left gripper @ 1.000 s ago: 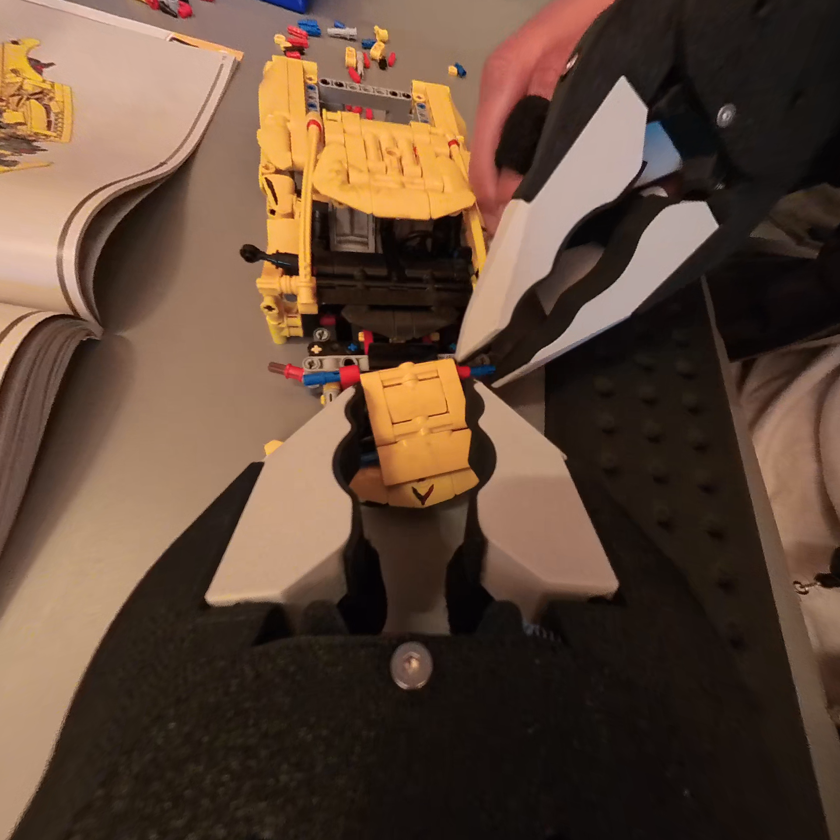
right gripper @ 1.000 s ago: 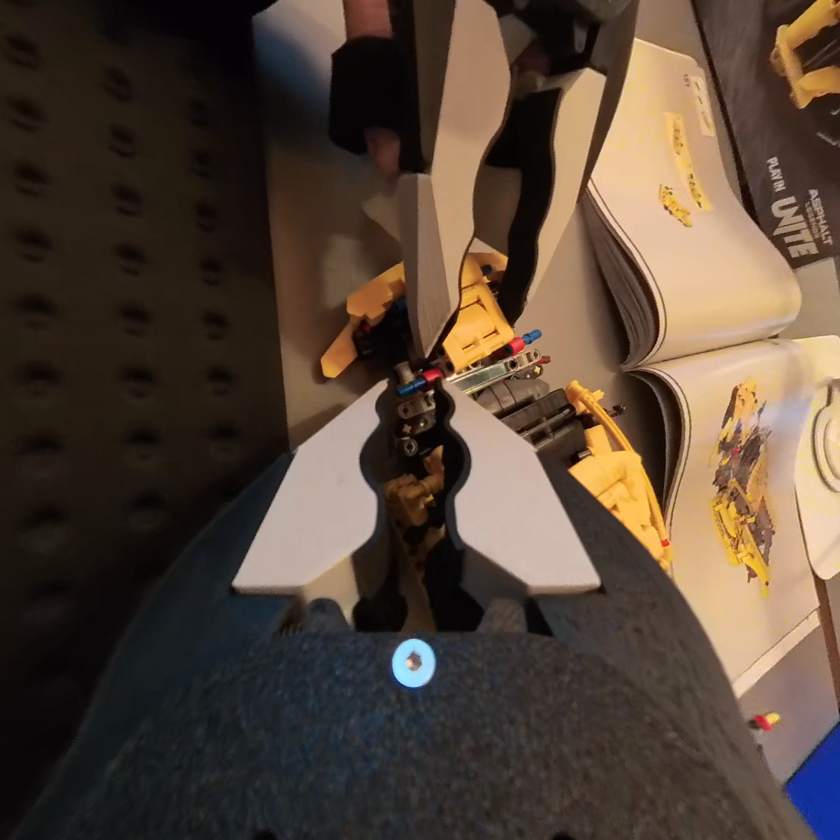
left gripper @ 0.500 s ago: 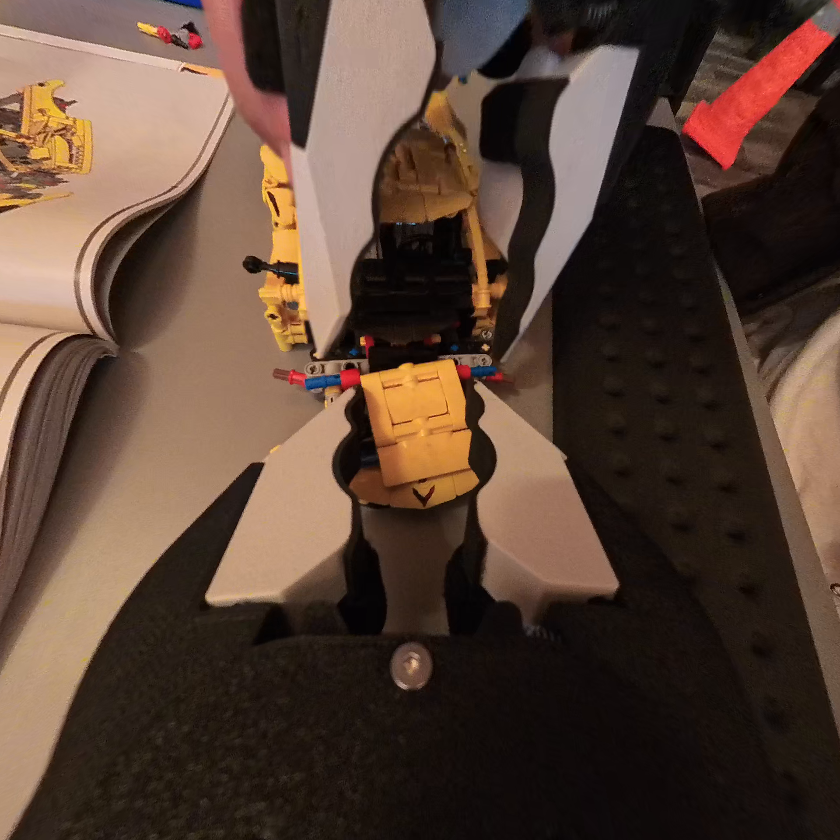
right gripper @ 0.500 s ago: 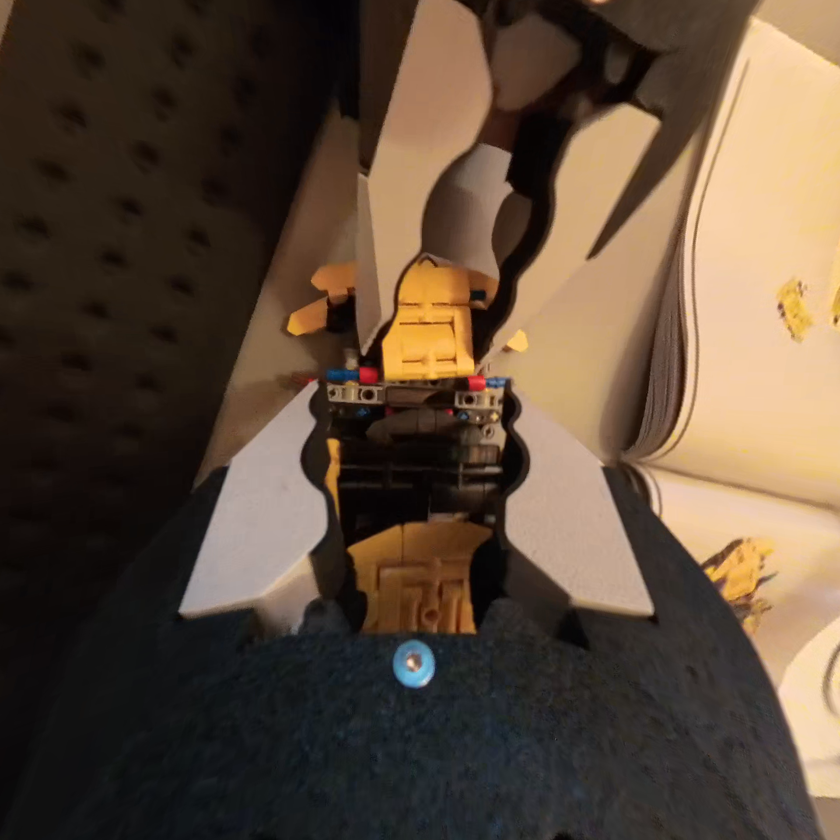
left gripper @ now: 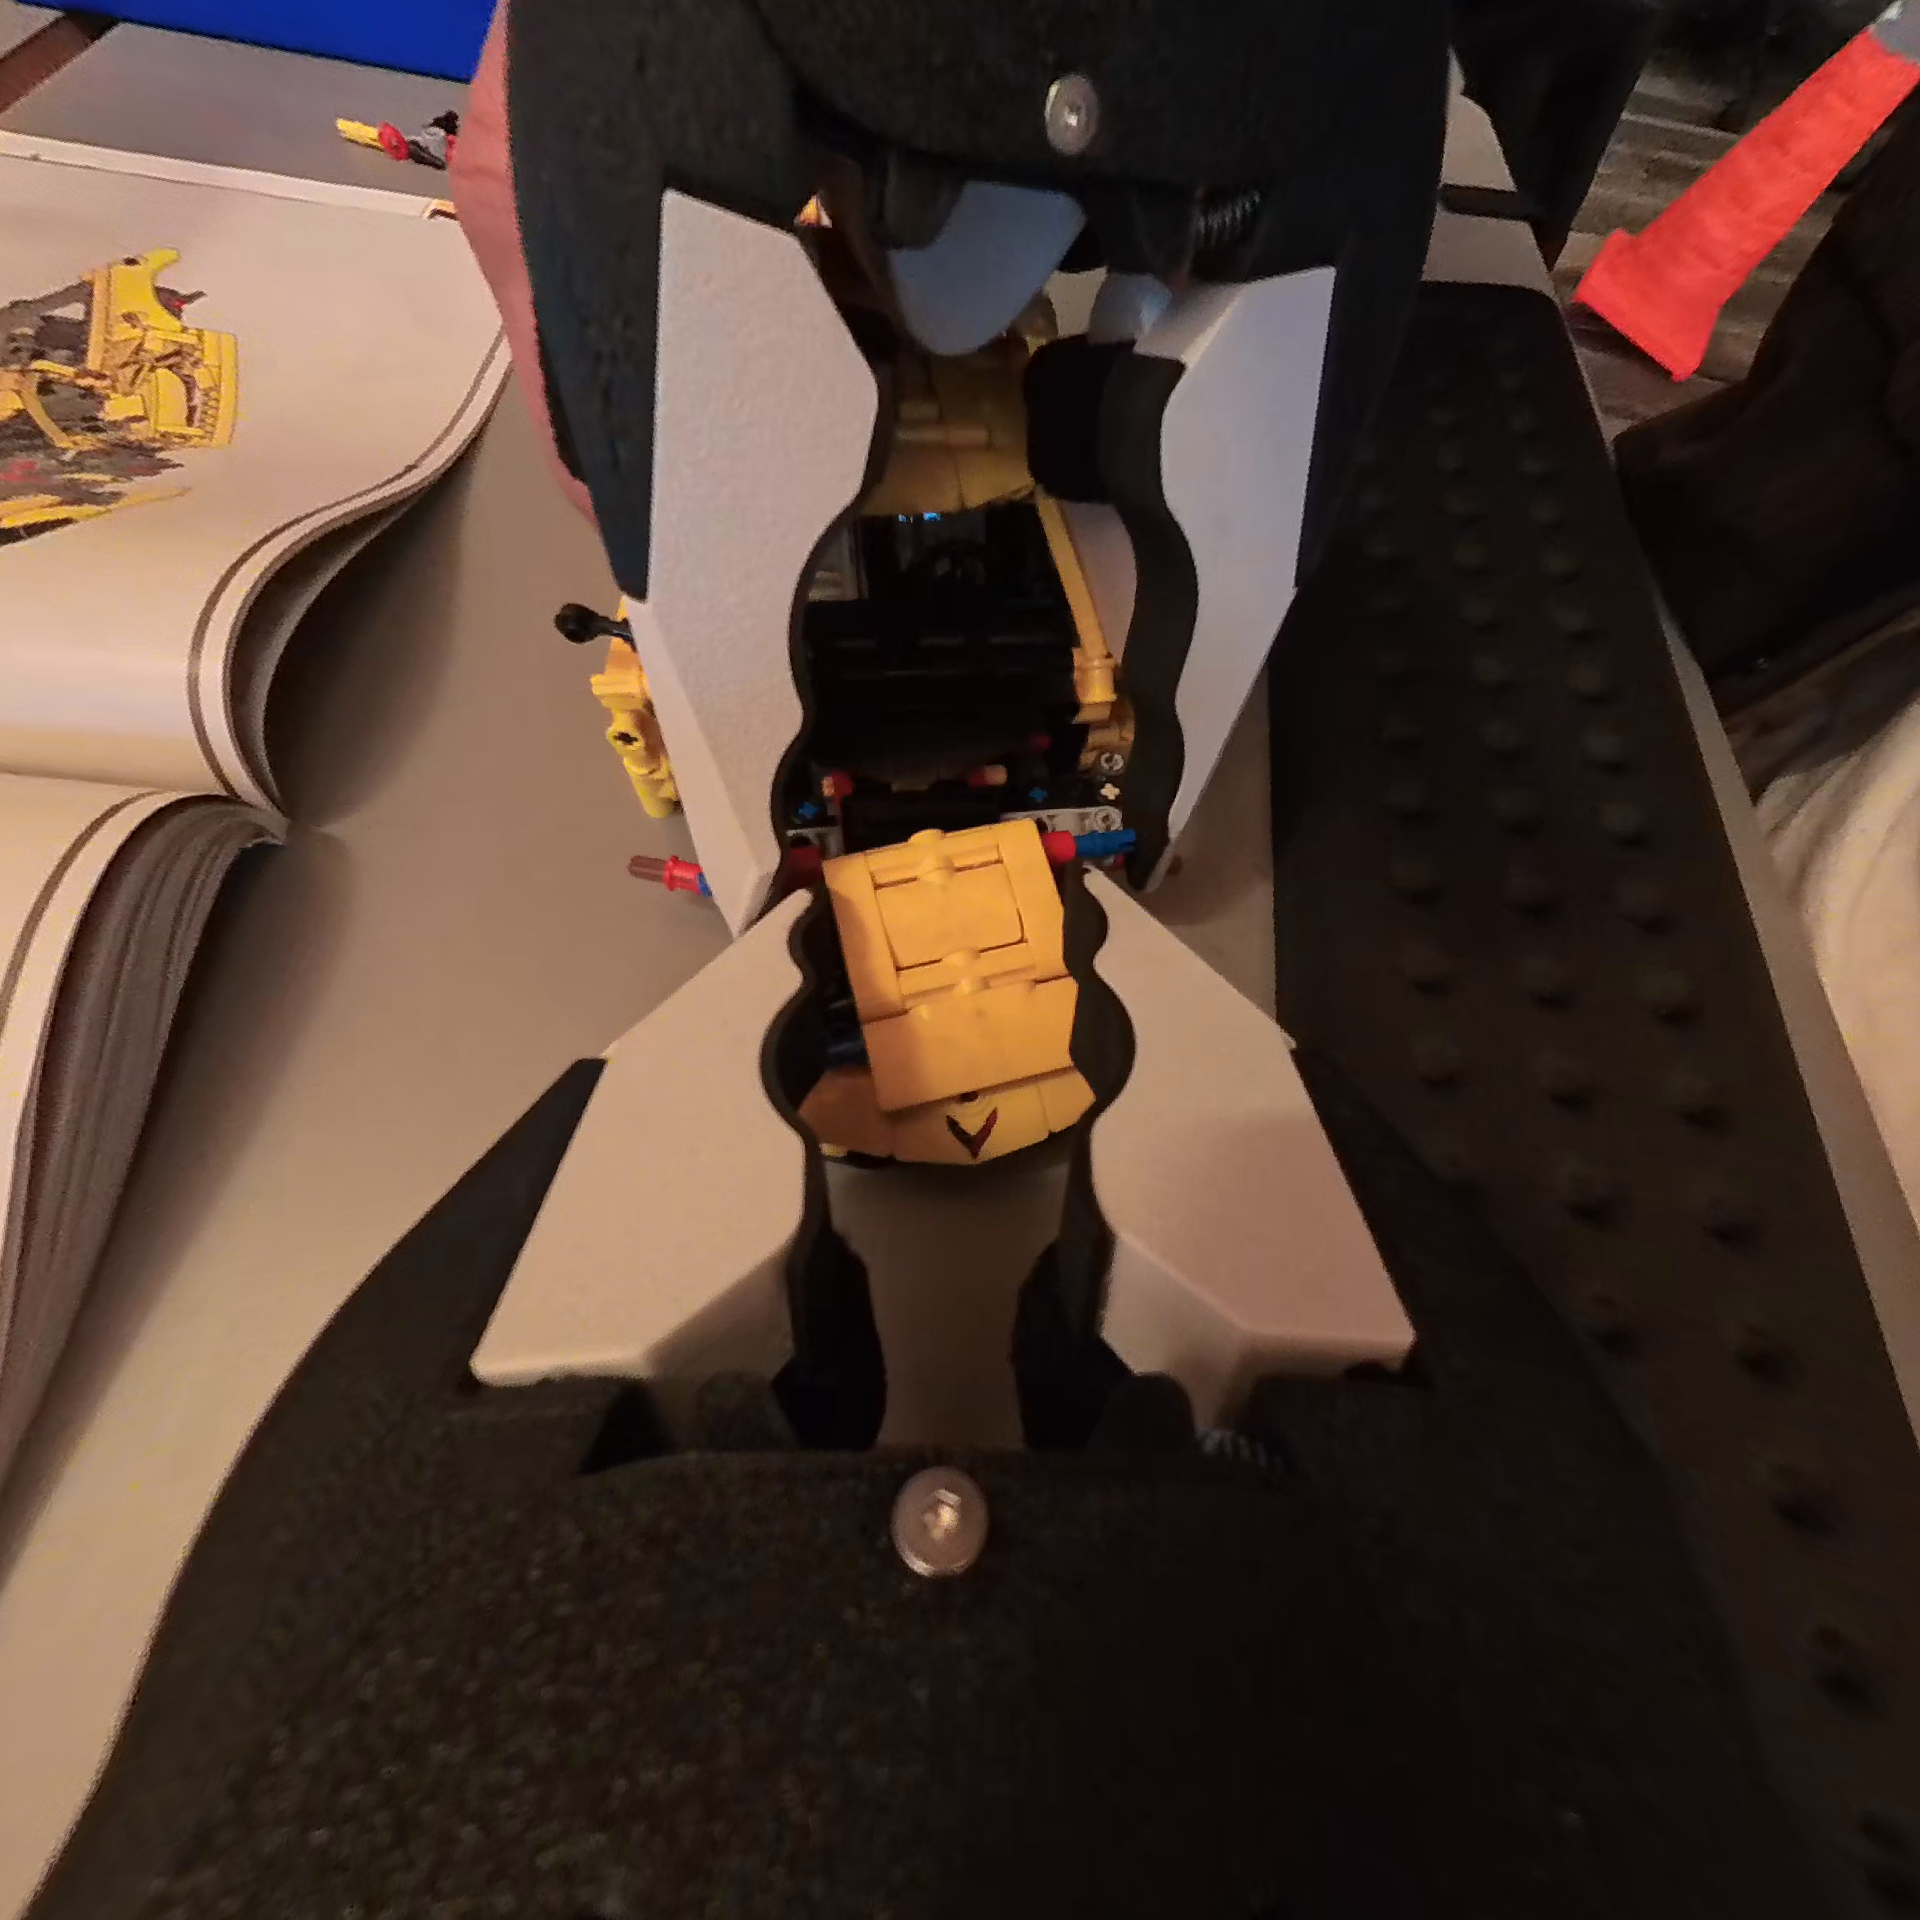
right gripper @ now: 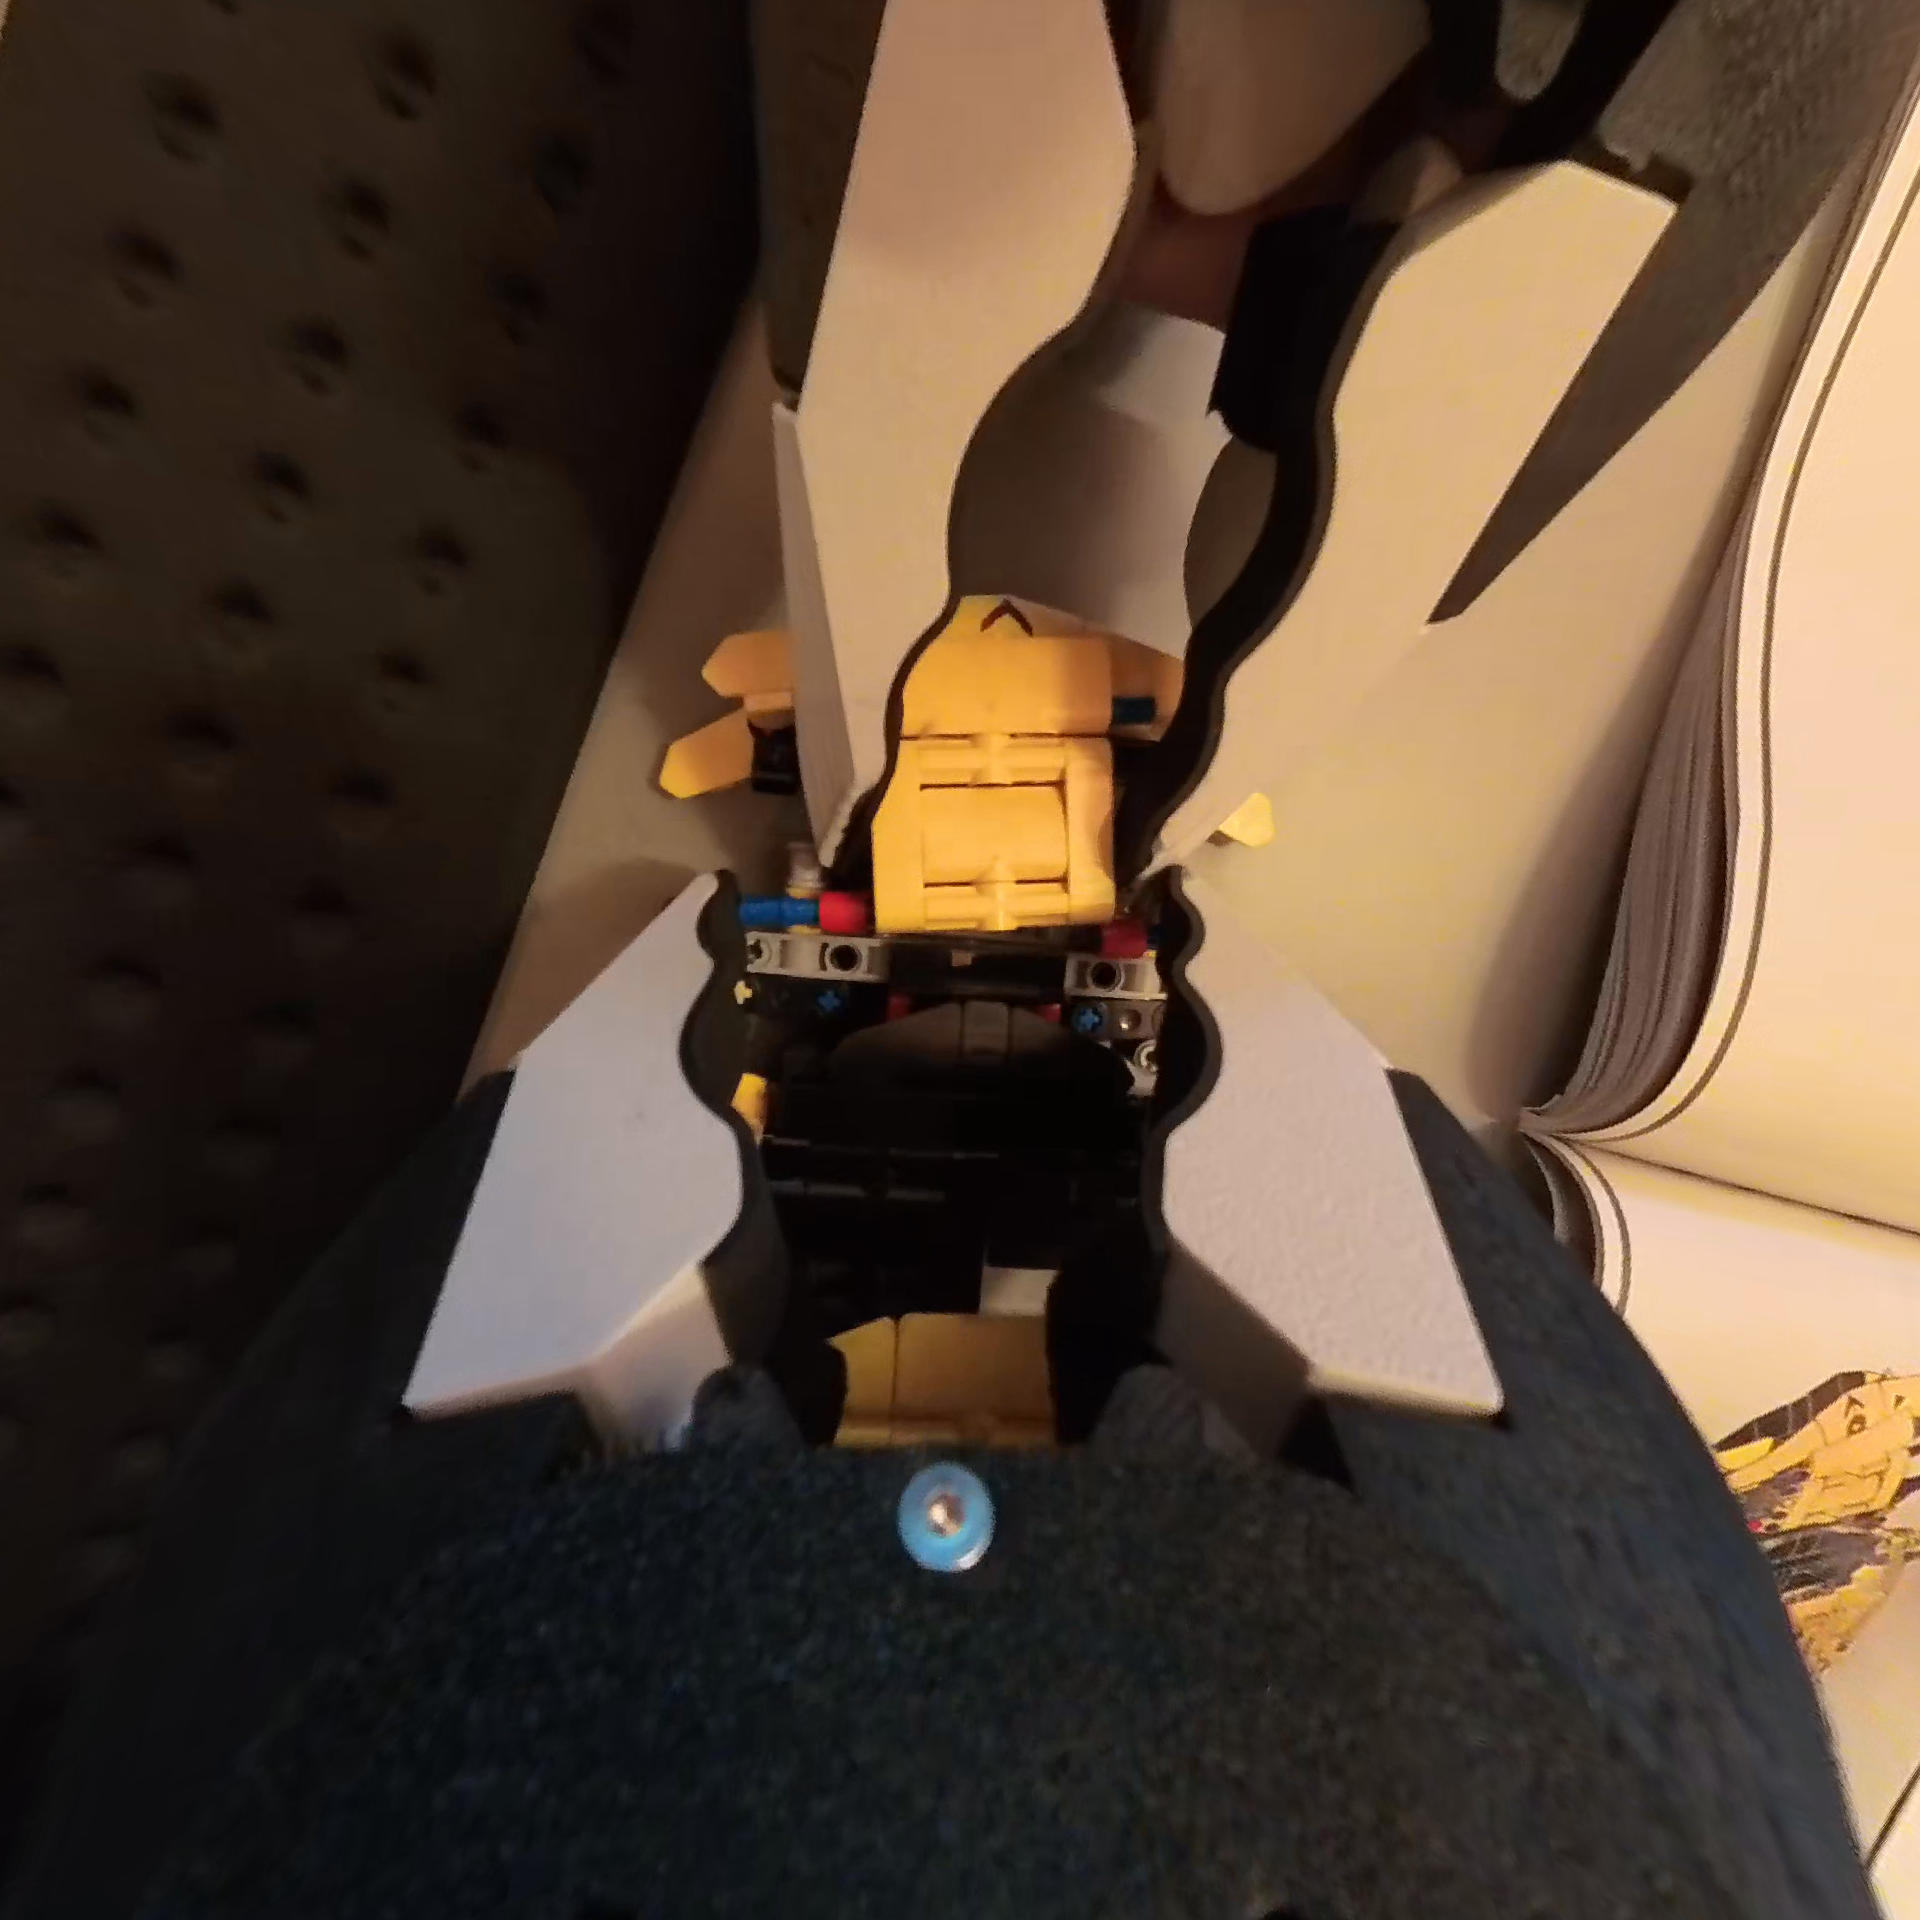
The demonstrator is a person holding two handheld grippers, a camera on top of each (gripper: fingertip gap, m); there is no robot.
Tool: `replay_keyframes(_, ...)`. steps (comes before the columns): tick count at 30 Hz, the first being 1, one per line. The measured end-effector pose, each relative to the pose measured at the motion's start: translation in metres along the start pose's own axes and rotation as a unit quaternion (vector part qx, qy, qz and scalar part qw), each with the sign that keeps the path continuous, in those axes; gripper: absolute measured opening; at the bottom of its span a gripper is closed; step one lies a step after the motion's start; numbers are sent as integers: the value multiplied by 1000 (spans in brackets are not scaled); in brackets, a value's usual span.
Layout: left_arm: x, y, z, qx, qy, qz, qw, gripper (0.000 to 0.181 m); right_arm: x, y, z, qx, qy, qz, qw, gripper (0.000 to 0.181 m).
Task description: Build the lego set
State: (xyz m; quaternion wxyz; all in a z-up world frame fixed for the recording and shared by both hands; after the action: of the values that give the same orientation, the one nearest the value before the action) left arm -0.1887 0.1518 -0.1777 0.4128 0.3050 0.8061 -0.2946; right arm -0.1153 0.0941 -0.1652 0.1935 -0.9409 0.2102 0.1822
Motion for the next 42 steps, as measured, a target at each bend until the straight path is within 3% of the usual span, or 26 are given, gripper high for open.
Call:
replay_keyframes(22,-2,-4,4,-26,15,29,999,44,3,0,-1,-6,-10,-7,1000,77)
replay_keyframes(28,-4,-2,2,-11,15,26,999,44,3,-4,-4,-51,-12,16,998,83)
replay_keyframes(42,-7,0,3,-21,29,23,999,44,6,-5,-2,-15,-17,6,1000,80)
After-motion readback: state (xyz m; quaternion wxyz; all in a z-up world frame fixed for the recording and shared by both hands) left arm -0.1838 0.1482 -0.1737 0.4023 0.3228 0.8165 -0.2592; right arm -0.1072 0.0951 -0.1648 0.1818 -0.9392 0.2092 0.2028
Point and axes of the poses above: each gripper's, where its closed fingertips meet, z out along the fingers, x out of its underside, y = z × x across the jaws, the point moved 8 cm from there along -z, back along the fingers, and after that the axes turned 13 degrees about x, right-handed, at the moved point
